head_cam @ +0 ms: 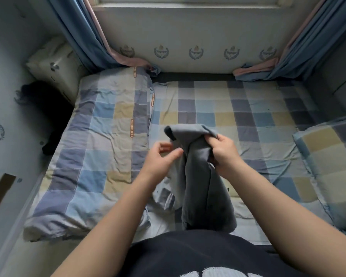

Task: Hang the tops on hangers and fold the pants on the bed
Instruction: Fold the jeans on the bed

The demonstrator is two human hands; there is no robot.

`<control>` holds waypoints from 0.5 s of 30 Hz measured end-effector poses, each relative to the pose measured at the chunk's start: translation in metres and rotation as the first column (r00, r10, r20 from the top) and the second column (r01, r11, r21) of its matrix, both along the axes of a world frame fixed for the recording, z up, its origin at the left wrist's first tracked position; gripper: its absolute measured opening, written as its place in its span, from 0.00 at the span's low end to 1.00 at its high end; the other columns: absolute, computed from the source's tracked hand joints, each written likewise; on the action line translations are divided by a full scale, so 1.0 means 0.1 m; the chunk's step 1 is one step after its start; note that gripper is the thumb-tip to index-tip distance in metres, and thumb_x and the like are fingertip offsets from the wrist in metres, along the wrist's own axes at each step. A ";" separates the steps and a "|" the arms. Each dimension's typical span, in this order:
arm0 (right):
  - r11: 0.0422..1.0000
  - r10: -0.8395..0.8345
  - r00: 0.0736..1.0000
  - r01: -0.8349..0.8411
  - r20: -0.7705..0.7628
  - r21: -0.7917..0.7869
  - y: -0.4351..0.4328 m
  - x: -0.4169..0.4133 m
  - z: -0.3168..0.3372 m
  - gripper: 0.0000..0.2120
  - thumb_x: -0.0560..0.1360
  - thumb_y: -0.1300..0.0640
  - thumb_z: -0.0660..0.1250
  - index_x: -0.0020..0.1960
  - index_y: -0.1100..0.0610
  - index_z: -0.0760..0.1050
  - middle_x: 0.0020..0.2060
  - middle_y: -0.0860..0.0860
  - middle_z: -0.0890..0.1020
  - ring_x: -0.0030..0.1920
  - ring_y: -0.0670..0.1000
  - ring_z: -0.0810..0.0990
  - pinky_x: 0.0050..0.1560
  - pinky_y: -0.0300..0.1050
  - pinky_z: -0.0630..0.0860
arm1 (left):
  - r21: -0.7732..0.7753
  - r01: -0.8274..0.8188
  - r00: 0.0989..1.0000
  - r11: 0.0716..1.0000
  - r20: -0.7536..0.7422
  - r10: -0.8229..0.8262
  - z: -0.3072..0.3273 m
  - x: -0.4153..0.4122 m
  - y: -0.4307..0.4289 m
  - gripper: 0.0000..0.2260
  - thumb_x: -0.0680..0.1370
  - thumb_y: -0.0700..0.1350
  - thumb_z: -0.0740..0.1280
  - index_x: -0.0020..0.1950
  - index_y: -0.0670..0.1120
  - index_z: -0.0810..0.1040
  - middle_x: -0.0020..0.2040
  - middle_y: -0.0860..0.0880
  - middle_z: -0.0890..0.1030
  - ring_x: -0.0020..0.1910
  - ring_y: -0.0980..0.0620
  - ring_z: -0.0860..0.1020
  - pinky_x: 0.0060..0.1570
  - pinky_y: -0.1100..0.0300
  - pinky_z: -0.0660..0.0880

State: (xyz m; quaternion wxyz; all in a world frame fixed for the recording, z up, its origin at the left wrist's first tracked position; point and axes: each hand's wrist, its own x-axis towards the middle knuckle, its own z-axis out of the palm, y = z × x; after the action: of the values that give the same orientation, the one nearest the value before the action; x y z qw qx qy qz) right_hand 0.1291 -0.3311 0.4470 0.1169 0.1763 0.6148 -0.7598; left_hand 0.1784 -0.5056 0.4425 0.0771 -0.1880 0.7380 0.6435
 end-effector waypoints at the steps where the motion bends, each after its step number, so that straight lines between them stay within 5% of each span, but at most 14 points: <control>1: 0.996 -0.039 0.999 0.040 0.020 -0.074 -0.02 -0.05 0.09 0.08 0.82 0.63 0.62 0.49 0.57 0.79 0.42 0.56 0.83 0.39 0.50 0.84 0.36 0.42 0.81 | -0.037 0.085 0.995 0.996 0.048 -0.084 -0.09 0.08 0.06 0.17 0.75 0.50 0.76 0.59 0.45 0.76 0.57 0.47 0.80 0.58 0.48 0.80 0.50 0.60 0.75; 5: 0.947 -0.127 0.988 0.148 0.092 -0.284 -0.05 -0.24 0.39 0.07 0.84 0.62 0.60 0.53 0.55 0.76 0.48 0.57 0.82 0.45 0.51 0.83 0.32 0.42 0.81 | -0.109 0.373 0.925 0.922 0.127 -0.359 -0.37 0.29 0.27 0.23 0.72 0.53 0.78 0.60 0.47 0.74 0.55 0.50 0.81 0.55 0.54 0.80 0.52 0.58 0.77; 10: 0.936 -0.050 0.995 0.076 0.086 -0.344 -0.01 -0.24 0.49 0.09 0.84 0.62 0.60 0.63 0.58 0.74 0.54 0.59 0.82 0.51 0.55 0.83 0.41 0.48 0.83 | -0.264 0.167 0.984 0.950 -0.012 -0.177 -0.47 0.15 0.20 0.05 0.80 0.42 0.68 0.48 0.41 0.80 0.43 0.47 0.82 0.45 0.50 0.78 0.47 0.53 0.73; 13: 0.981 0.183 0.983 -0.182 0.007 -0.069 0.06 -0.04 0.39 0.09 0.82 0.59 0.64 0.61 0.54 0.76 0.53 0.53 0.84 0.55 0.53 0.82 0.55 0.48 0.79 | -0.120 -0.038 0.999 0.992 0.019 0.041 -0.48 0.06 0.08 0.09 0.82 0.43 0.66 0.53 0.39 0.82 0.49 0.42 0.85 0.51 0.45 0.82 0.56 0.46 0.79; 15: 0.907 0.381 0.924 -0.369 -0.023 0.204 0.13 0.18 0.25 0.15 0.80 0.58 0.68 0.66 0.53 0.74 0.59 0.51 0.82 0.59 0.50 0.80 0.59 0.46 0.76 | 0.099 -0.247 0.962 0.964 0.145 0.231 -0.45 -0.01 -0.01 0.11 0.83 0.46 0.65 0.58 0.40 0.81 0.53 0.40 0.85 0.54 0.41 0.83 0.59 0.40 0.78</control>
State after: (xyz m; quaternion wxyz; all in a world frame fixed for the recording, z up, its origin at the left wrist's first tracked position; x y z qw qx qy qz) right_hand 0.1468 -0.3184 0.4715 0.2238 0.0418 0.7122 -0.6641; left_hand 0.1769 -0.5066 0.3972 0.0582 -0.3131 0.6644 0.6762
